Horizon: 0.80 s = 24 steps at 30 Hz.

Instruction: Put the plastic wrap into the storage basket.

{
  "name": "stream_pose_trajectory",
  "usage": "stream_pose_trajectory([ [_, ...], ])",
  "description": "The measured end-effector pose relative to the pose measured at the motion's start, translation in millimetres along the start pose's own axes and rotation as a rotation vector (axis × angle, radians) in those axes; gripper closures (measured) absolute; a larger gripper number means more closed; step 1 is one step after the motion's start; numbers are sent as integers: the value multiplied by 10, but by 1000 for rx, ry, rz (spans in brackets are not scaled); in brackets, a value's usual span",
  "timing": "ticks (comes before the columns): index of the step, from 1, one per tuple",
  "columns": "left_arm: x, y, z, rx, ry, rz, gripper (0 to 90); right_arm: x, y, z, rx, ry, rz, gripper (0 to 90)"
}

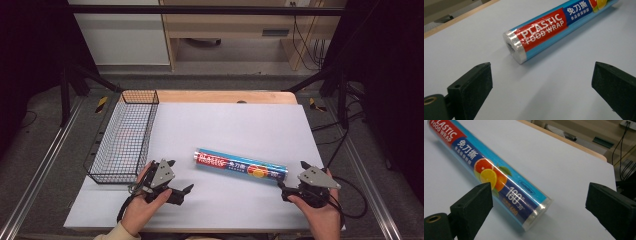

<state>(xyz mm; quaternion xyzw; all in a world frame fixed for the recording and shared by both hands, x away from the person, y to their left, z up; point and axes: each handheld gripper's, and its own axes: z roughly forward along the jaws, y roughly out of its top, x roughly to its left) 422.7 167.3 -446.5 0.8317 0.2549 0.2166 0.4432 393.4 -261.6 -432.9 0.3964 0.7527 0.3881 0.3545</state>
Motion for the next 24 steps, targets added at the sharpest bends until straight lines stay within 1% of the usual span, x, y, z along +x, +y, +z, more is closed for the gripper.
stream_pose_trajectory([
  [1,0,0,0,0,0,0,32,0,0,0,0,0,0,74],
  [2,-6,-9,-16,1,-4,-2,32,48,49,-3,11,12,-37,75],
  [3,-12,-19,-33,2,-7,-5,32,67,68,-6,16,17,-56,74],
  [4,-25,-47,-75,12,-14,-11,32,97,105,-11,31,42,-90,74],
  [6,-39,-90,-129,17,-23,-18,33,125,161,-25,55,69,-135,77],
  [7,-43,-112,-161,17,-28,-29,33,122,201,-33,76,89,-156,84],
  [9,-45,-148,-222,12,-31,-46,33,84,308,-61,82,117,-196,111],
  [11,-42,-174,-273,6,-25,-54,34,32,428,-58,107,142,-226,101],
  [12,-35,-182,-293,4,-27,-54,34,6,483,-43,120,158,-234,103],
  [13,-35,-182,-293,4,-27,-54,34,6,483,-43,120,158,-234,103],
  [14,-18,-191,-308,6,-23,-58,34,-47,575,14,139,207,-235,115],
  [15,-18,-191,-308,6,-23,-58,35,-47,575,14,139,207,-235,115],
  [16,-4,-192,-314,3,-17,-64,35,-92,641,97,169,250,-255,157],
  [18,-1,-192,-319,2,-13,-66,36,-117,685,201,201,275,-292,127],
  [19,0,-191,-325,1,-12,-64,36,-127,697,267,228,296,-299,118],
  [21,-5,-184,-318,2,-19,-61,36,-147,710,398,280,336,-308,180],
  [22,-5,-184,-318,2,-19,-61,36,-155,713,461,287,350,-313,178],
  [23,-12,-178,-306,10,-24,-52,36,-155,717,523,315,369,-317,164],
  [24,-12,-178,-306,10,-24,-52,36,-155,717,523,315,369,-317,164],
])
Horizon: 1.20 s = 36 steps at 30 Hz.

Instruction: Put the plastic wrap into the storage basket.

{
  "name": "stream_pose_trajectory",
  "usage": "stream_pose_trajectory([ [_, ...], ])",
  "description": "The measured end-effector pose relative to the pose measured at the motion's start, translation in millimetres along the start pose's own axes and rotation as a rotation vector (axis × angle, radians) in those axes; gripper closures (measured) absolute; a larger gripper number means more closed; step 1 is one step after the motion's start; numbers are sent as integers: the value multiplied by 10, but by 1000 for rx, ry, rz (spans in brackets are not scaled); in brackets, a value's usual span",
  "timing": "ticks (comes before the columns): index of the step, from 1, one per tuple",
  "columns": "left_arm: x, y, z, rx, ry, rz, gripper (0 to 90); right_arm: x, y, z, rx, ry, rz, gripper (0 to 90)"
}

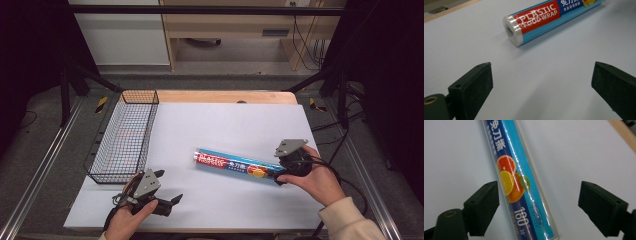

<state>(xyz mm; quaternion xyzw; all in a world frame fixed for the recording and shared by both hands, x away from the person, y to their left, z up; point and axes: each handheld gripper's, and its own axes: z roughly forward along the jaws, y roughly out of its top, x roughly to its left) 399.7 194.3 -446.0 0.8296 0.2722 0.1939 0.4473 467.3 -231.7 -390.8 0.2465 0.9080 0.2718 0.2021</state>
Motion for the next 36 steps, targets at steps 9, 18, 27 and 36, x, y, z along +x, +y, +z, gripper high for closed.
stream_pose_trajectory([
  [9,-39,2,22,21,-7,31,36,-34,135,473,123,137,-104,118],
  [18,-26,7,5,20,-4,33,38,21,140,773,174,204,-96,118],
  [27,-23,9,5,23,-6,32,40,-9,89,913,237,243,-96,257],
  [36,-4,36,0,26,-4,33,42,32,99,895,234,210,-105,289],
])
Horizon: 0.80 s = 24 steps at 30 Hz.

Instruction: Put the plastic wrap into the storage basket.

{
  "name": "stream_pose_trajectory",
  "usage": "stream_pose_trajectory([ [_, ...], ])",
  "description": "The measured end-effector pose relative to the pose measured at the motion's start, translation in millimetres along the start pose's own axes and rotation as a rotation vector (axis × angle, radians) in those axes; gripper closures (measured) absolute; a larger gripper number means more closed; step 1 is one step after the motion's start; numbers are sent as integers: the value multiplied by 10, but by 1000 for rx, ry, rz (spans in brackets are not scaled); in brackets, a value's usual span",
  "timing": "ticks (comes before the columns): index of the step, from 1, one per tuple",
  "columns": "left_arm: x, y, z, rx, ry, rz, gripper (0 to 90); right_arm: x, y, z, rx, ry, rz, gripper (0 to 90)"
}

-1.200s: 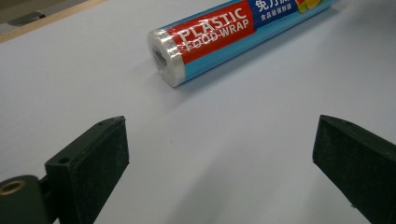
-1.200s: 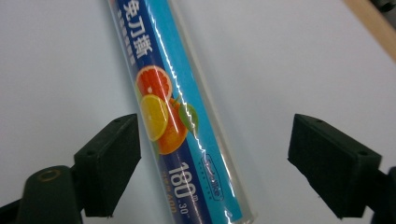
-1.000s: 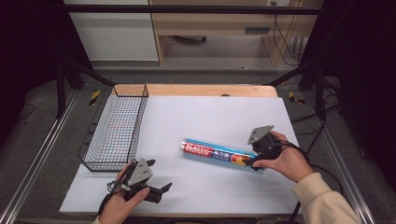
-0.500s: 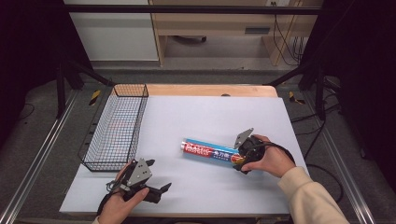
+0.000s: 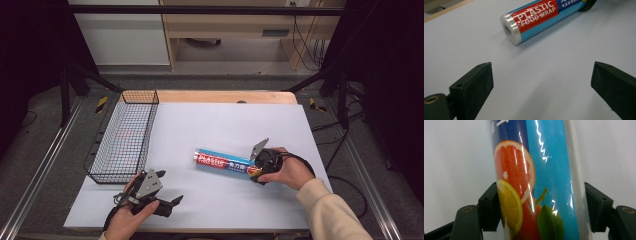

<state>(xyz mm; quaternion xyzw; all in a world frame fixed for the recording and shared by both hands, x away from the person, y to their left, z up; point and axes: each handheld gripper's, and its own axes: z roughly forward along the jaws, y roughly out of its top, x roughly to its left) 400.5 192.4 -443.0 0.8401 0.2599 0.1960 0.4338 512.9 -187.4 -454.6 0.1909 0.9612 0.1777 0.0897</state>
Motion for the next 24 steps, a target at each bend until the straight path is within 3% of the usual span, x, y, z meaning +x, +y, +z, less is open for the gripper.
stream_pose_trajectory([
  [3,17,61,-3,1,3,21,44,63,-10,-26,-23,-21,-22,298],
  [7,52,191,15,8,0,58,44,187,36,-142,-47,-90,-59,300],
  [8,70,268,28,24,-6,97,44,201,52,-177,-55,-92,-64,300],
  [9,70,268,28,24,-6,97,44,216,73,-215,-61,-95,-70,300],
  [10,102,367,29,49,-3,149,44,228,101,-254,-70,-96,-81,300],
  [11,102,367,29,49,-3,149,44,228,101,-254,-70,-96,-81,300],
  [14,177,617,37,78,-3,234,42,273,260,-408,-80,-125,-129,300],
  [15,177,617,37,78,-3,234,41,273,260,-408,-80,-125,-129,300],
  [16,223,755,35,87,8,300,40,271,356,-480,-81,-146,-163,300],
  [17,223,755,35,87,8,300,38,271,356,-480,-81,-146,-163,300],
  [19,270,893,45,92,14,341,38,249,450,-556,-80,-164,-189,300],
  [20,311,1022,57,97,20,383,38,219,553,-639,-76,-181,-211,300],
  [24,351,1190,87,108,18,417,38,193,677,-747,-60,-205,-251,301],
])
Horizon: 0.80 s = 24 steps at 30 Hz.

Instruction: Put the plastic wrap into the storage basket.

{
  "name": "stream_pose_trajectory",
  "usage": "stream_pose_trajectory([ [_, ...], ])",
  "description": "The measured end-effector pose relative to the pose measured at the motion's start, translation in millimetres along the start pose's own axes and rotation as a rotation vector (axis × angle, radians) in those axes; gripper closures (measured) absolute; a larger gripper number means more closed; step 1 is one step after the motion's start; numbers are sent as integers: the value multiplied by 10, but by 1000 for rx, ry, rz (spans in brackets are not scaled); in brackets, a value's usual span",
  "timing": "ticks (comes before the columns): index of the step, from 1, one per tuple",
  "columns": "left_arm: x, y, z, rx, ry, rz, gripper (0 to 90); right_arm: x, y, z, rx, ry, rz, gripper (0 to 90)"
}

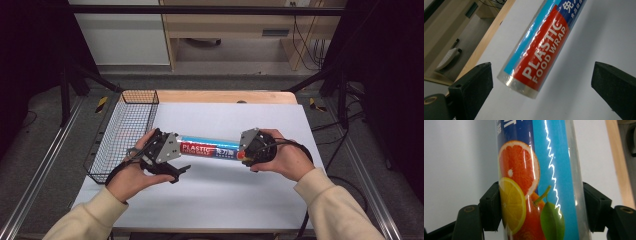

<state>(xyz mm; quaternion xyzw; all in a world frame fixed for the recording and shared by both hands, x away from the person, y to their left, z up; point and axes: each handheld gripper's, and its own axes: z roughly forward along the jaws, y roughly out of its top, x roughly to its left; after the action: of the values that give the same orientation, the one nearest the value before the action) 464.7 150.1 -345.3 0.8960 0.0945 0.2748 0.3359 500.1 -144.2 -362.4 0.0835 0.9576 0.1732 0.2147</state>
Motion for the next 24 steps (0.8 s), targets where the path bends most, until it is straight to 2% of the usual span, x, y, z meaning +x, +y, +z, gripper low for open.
stream_pose_trajectory([
  [4,83,142,57,29,-6,42,35,-55,134,-122,10,0,-39,301],
  [8,113,213,125,56,-17,84,39,-43,283,-256,6,-11,-92,301],
  [12,105,236,150,44,-20,94,47,-23,354,-307,9,-7,-109,301],
  [15,104,254,181,67,-37,120,51,-23,380,-316,11,4,-115,301],
  [17,104,269,204,90,-41,152,61,-13,420,-327,22,9,-124,301],
  [24,86,320,292,153,-64,193,87,-7,515,-349,10,28,-128,303],
])
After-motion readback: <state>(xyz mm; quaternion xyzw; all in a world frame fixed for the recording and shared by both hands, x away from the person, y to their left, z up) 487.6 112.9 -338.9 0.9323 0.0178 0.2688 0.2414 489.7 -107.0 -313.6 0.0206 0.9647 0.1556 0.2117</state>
